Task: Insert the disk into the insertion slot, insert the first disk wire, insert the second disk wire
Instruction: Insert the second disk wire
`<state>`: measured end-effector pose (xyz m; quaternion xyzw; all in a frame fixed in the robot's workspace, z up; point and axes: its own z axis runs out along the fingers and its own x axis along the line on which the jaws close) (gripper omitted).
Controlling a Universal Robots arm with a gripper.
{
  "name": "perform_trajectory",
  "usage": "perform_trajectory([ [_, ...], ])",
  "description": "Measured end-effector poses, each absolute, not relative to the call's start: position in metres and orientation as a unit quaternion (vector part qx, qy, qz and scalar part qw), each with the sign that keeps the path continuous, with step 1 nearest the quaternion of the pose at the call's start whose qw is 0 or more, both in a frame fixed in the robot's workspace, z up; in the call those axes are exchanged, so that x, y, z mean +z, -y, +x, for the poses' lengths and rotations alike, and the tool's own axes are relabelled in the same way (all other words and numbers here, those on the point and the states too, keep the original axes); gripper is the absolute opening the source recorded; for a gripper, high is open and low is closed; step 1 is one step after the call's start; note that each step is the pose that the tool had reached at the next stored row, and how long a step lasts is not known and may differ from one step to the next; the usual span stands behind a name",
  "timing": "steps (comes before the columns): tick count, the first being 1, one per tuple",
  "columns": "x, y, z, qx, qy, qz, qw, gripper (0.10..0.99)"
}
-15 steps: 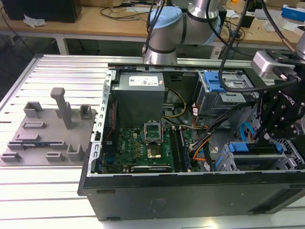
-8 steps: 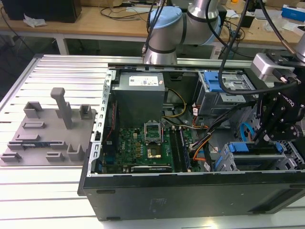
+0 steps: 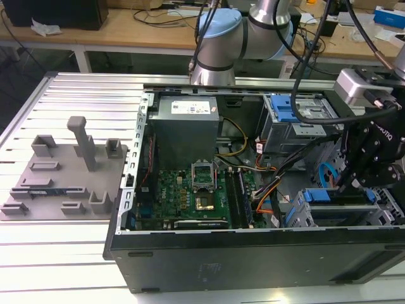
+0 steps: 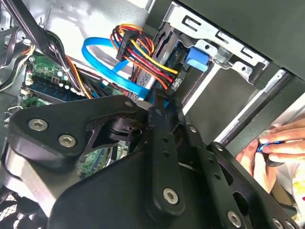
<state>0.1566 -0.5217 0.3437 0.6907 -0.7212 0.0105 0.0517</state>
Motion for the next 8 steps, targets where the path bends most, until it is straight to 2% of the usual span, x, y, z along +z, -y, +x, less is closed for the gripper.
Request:
perform_trajectory([
  [8,0.379,0.521,0.157,0.013,0.721,0.691,0.049,0.224],
])
